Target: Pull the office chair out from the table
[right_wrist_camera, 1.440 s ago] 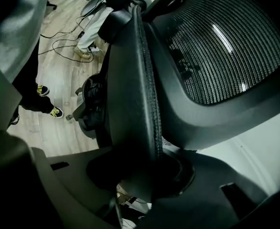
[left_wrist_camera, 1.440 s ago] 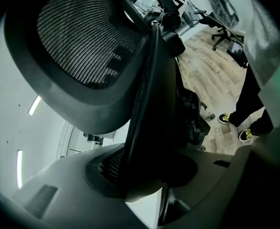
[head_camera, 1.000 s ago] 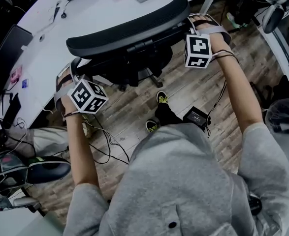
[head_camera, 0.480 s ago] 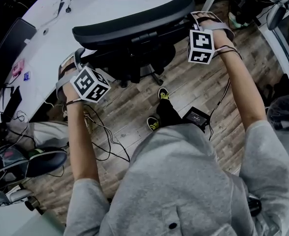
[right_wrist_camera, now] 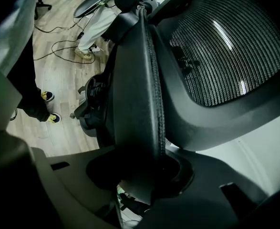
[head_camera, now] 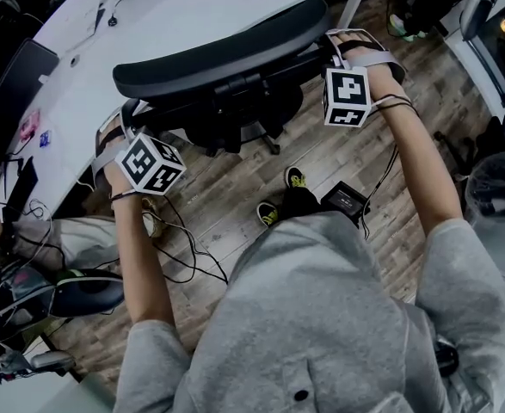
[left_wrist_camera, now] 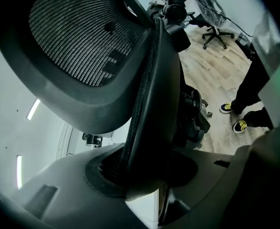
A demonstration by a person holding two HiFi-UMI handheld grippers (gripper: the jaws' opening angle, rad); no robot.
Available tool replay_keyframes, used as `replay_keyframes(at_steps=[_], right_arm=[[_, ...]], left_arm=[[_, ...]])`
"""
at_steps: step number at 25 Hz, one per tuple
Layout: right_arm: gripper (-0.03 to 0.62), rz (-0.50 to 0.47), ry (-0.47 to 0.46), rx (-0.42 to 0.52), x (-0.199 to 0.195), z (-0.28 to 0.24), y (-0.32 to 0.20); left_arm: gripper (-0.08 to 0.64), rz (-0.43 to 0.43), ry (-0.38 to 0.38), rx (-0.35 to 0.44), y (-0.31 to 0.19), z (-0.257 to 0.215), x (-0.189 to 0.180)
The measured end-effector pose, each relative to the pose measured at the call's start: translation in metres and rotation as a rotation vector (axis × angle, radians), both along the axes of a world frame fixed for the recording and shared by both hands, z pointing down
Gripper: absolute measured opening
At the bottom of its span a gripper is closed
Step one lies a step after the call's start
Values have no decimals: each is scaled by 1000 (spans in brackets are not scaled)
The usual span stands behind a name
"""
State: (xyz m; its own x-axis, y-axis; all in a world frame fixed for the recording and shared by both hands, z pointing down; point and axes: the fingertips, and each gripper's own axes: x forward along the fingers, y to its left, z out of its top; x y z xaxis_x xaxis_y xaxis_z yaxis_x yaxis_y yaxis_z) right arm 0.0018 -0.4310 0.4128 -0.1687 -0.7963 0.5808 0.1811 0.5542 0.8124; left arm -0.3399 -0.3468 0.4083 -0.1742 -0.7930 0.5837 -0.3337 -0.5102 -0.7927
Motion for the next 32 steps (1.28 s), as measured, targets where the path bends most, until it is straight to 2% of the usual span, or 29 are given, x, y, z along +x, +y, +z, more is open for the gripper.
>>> replay_keyframes(at_steps=[9, 20, 32], right_arm=[[155, -13, 1, 28, 1, -4, 13], [155, -21, 0, 4, 10, -5, 36], [155, -26, -1, 13, 50, -3, 109]], left_arm=[[187, -2, 5, -11, 14, 0, 0], [187, -5, -4, -40, 31, -2, 8], [187, -5, -6, -40, 105, 1, 49]])
